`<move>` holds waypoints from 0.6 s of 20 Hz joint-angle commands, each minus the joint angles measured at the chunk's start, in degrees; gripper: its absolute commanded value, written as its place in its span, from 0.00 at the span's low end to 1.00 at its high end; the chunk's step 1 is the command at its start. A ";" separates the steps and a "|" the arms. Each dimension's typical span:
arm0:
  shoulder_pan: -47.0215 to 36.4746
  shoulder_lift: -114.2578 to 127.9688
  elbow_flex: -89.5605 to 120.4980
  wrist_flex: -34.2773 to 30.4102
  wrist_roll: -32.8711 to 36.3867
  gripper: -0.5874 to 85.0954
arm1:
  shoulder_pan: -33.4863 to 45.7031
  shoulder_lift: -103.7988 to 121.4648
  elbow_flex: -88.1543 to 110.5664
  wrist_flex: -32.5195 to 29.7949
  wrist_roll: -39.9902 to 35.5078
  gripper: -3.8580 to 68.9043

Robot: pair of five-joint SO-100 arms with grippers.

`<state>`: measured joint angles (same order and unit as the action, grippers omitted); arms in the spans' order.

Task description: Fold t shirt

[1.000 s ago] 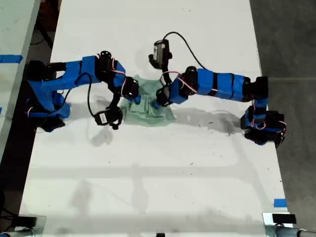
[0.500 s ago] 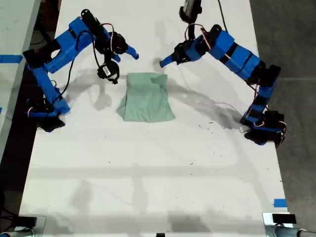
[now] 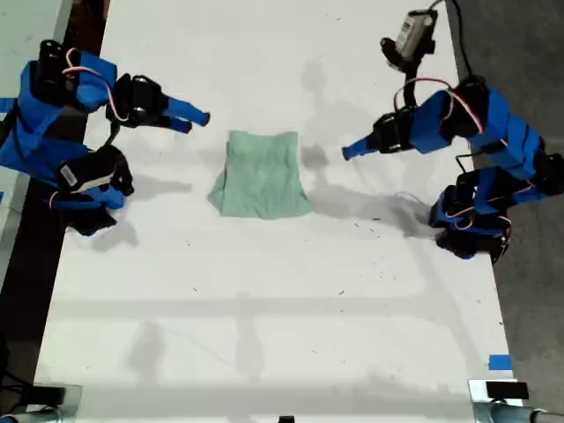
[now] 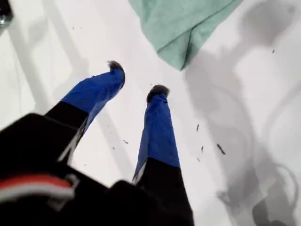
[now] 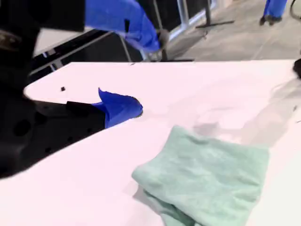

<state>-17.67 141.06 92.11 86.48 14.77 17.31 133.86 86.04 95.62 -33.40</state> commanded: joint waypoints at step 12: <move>15.64 63.63 96.50 -28.21 -19.86 0.00 | -21.27 66.80 88.77 -13.54 21.09 0.11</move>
<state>-2.55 202.94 186.06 58.62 -4.57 -3.25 199.60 170.68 83.94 -12.92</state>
